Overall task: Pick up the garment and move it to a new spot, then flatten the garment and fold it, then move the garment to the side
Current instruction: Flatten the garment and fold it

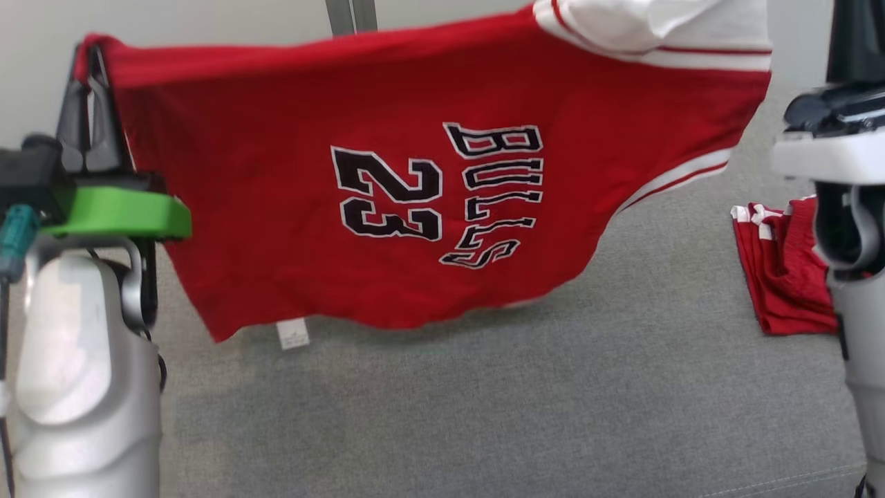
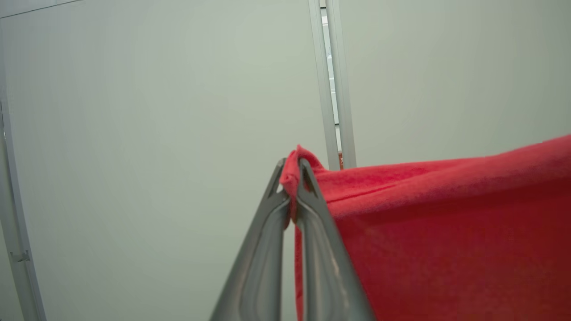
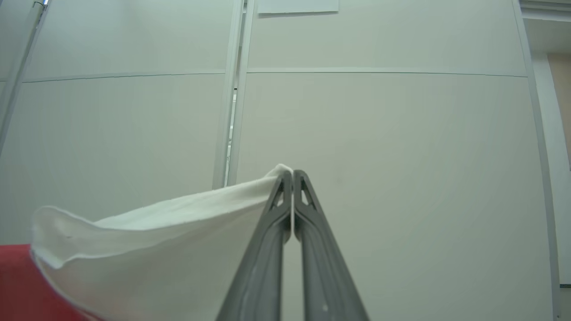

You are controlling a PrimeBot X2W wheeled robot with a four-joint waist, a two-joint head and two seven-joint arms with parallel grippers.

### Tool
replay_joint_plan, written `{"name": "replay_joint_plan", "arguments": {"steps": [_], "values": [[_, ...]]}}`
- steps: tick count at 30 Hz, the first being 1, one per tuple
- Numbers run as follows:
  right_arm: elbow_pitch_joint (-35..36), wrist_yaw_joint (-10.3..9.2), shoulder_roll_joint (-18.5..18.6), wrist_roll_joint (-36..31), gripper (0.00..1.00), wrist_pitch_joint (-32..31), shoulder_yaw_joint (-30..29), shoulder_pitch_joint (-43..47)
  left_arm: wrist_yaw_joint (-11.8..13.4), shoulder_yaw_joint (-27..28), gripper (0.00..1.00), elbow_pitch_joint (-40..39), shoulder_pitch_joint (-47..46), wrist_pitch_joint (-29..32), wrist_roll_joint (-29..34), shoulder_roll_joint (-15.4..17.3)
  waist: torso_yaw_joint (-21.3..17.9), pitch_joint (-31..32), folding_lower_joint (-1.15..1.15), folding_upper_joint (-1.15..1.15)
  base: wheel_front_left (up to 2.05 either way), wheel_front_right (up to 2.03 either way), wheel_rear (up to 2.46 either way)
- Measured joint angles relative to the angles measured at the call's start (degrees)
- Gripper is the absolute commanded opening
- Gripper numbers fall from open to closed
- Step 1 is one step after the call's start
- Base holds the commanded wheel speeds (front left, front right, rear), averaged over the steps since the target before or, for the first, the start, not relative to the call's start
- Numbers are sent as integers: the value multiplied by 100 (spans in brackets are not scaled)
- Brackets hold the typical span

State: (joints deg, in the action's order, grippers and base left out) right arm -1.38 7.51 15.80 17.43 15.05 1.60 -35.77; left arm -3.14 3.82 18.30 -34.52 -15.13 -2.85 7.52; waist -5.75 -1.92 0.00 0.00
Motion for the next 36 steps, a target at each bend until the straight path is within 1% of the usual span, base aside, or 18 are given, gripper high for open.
{"name": "replay_joint_plan", "arguments": {"steps": [1, 4, 6, 13, 17, 20, 22, 26, 29, 32, 34, 36], "values": [[-70, 0, 54, -18, 0, 0, -16, -122, -19, -18, 0, 62, -140, 0, 23, 46, 6, -37, 0, 0, 0, 0, 0], [-253, 1, 176, -54, 0, 0, -51, -483, -36, -81, 4, 189, -583, -1, 112, 145, 23, -190, 0, 0, 0, 0, 0], [-376, 2, 236, -56, 0, 0, -69, -700, -40, -122, 0, 296, -851, -1, 176, 201, 34, -319, 0, 0, 0, 0, 0], [-846, 3, 425, -179, 0, 1, -121, -1691, -21, -289, 0, 694, -1947, -3, 352, 364, 76, -1005, 0, 0, 0, 0, 0], [-1145, 4, 505, -280, 0, 0, -298, -2545, 68, -343, 0, 850, -2779, -3, 388, 394, 102, -1520, 0, 0, 0, 0, 0], [-1330, 4, 611, -492, 0, 0, -405, -3284, 187, -378, 0, 855, -3497, -4, 432, 412, 123, -1937, 0, 0, 0, 0, 0], [-1466, 5, 737, -770, 0, 0, -463, -3836, 256, -410, 0, 848, -3964, -4, 472, 428, 139, -2237, 1, 0, 0, 0, 0], [-1514, 11, 906, -1230, 0, 1, -805, -4886, 404, -415, 0, 803, -4692, -5, 497, 426, 173, -2775, 1, 0, 0, 0, 0], [-1510, 13, 927, -1510, 0, 1, -1011, -5164, 461, -455, 0, 846, -4823, -7, 500, 449, 199, -3126, 1, 0, 0, 0, 0], [-1547, 21, 815, -1545, 0, 1, -1209, -5243, 492, -488, 0, 917, -4798, -7, 490, 446, 219, -3421, 1, 0, 0, 0, 0], [-1544, 21, 762, -1494, 0, 1, -1192, -5157, 508, -508, 0, 926, -4717, -8, 466, 447, 222, -3599, 1, 0, 0, 0, 0], [-1534, 21, 617, -1379, 0, 1, -1290, -4827, 519, -524, 0, 943, -4490, -7, 388, 428, 219, -3784, 2, 0, 0, 0, 0]]}}
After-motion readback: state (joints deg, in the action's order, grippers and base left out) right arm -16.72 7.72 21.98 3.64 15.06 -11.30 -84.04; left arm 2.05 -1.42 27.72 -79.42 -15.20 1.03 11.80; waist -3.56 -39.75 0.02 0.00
